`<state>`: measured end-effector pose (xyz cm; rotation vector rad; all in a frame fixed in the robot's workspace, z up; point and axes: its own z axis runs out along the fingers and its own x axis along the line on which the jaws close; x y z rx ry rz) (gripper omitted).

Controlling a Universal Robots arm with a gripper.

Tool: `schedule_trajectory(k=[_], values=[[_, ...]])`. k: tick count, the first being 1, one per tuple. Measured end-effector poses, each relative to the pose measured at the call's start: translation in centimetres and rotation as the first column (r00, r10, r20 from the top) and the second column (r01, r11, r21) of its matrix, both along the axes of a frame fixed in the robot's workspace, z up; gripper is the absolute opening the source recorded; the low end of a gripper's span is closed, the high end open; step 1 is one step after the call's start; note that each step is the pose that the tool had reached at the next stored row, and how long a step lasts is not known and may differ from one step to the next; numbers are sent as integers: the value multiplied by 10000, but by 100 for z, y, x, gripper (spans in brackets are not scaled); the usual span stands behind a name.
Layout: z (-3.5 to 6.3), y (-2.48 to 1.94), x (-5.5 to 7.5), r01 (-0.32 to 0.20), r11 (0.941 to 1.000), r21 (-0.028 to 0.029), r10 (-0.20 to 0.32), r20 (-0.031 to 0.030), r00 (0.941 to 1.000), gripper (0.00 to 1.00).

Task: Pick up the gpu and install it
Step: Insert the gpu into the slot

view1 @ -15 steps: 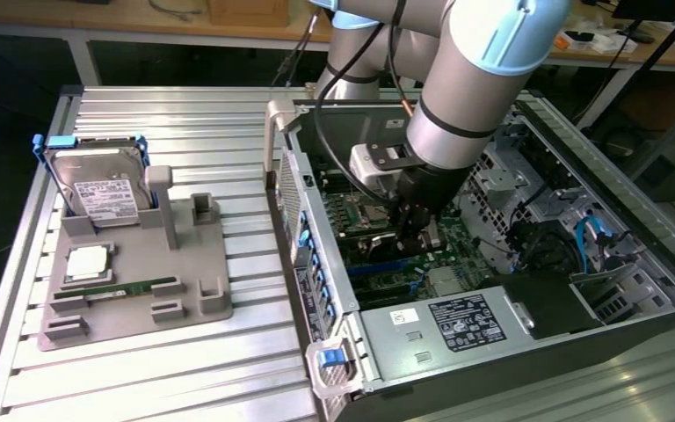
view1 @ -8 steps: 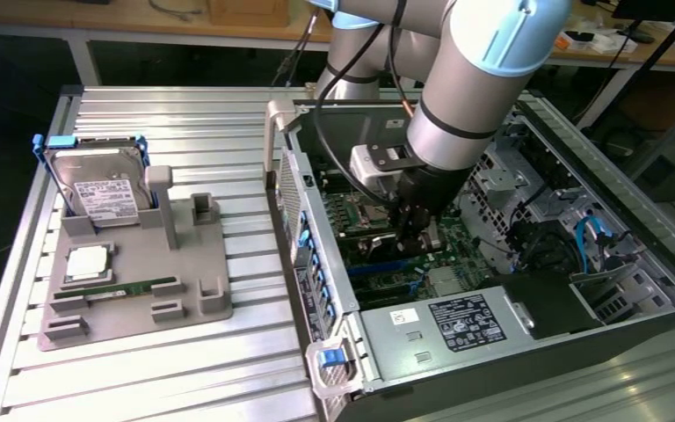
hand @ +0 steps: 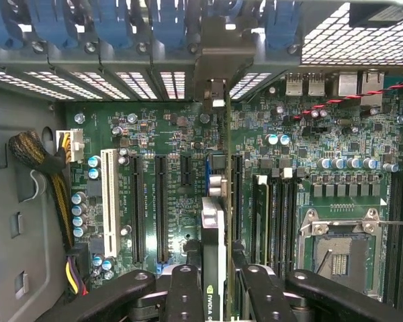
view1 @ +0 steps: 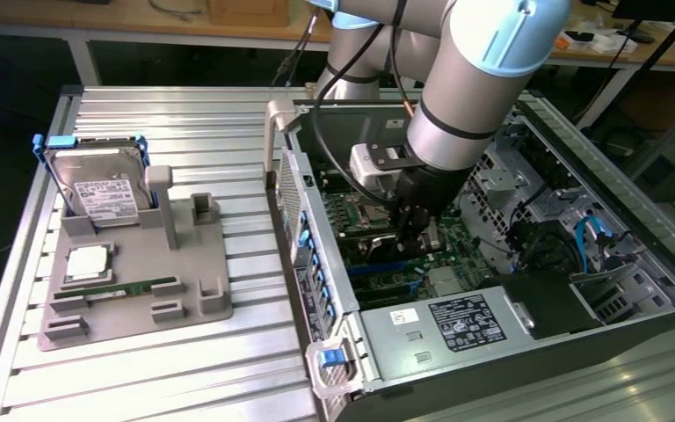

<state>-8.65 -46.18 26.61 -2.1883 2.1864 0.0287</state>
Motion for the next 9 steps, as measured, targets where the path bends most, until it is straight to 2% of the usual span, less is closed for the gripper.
schedule_trajectory(k=[9], values=[[0, -28, 0, 0, 10000, 0, 0, 0, 10000, 27]])
